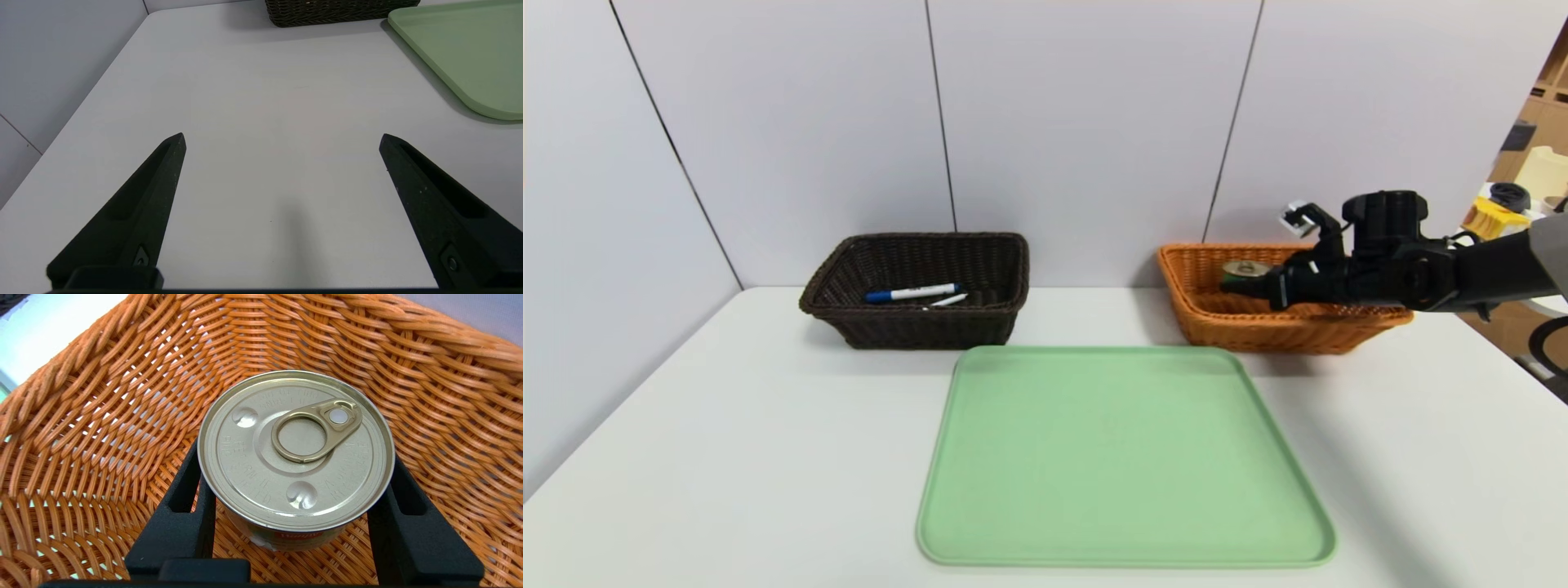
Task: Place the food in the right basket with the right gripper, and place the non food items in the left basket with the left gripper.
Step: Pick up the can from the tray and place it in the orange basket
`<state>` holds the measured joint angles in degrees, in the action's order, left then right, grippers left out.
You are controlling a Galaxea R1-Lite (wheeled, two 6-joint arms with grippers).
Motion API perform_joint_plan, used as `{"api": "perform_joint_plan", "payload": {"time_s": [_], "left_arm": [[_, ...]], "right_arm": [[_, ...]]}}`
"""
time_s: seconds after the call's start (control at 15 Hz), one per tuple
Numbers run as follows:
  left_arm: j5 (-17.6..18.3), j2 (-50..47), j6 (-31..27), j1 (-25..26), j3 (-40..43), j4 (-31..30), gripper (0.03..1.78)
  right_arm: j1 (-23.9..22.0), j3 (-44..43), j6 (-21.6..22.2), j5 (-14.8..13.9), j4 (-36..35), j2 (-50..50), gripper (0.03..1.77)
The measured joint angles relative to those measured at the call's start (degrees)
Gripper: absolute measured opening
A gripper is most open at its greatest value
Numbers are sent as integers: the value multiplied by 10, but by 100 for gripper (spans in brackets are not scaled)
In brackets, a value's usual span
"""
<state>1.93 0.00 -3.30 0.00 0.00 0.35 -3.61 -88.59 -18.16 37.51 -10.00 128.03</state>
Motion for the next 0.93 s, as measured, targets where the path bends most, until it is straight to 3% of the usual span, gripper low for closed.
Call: {"api": "perform_joint_plan", "payload": {"time_s": [0.6, 0.93], "left_arm": [[0, 0, 0, 0, 0, 0, 169], [0, 0, 0, 0, 0, 0, 169]], "right_arm": [[2, -1, -3, 2, -2, -6, 99], [3, -9, -6, 2, -1, -2, 135]]}}
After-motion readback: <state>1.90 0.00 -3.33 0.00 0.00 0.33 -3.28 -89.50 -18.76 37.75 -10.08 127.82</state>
